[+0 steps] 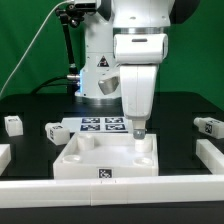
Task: Assemble one leg
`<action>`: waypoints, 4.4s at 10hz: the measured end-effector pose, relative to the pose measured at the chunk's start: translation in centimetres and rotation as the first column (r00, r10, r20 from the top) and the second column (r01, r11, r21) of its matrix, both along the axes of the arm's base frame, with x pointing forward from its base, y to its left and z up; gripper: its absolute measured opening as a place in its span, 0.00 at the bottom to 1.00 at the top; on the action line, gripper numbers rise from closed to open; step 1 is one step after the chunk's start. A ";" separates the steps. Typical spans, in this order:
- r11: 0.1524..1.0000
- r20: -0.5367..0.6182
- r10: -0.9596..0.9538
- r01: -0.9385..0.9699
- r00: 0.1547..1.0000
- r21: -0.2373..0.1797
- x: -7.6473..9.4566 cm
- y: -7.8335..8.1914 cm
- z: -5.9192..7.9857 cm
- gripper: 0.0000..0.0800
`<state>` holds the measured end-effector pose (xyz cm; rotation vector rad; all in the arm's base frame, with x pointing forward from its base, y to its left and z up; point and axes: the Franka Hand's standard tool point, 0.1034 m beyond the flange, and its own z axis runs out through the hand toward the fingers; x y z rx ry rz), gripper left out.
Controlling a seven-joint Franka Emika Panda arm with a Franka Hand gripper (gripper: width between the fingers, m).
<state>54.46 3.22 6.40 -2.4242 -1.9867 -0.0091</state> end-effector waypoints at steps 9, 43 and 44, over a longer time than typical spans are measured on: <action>1.000 -0.027 -0.018 0.018 0.999 0.010 -7.6 -1.7 -3.7 0.81; 0.985 -0.010 0.173 -0.173 0.985 0.013 -5.4 5.0 -5.3 0.07; 0.985 -0.010 0.173 -0.173 0.985 0.013 -5.4 5.0 -5.3 0.07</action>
Offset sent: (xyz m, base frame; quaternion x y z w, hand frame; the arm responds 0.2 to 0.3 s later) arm -0.0545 -0.0014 -0.0086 -0.0120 0.0190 -0.0228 0.9995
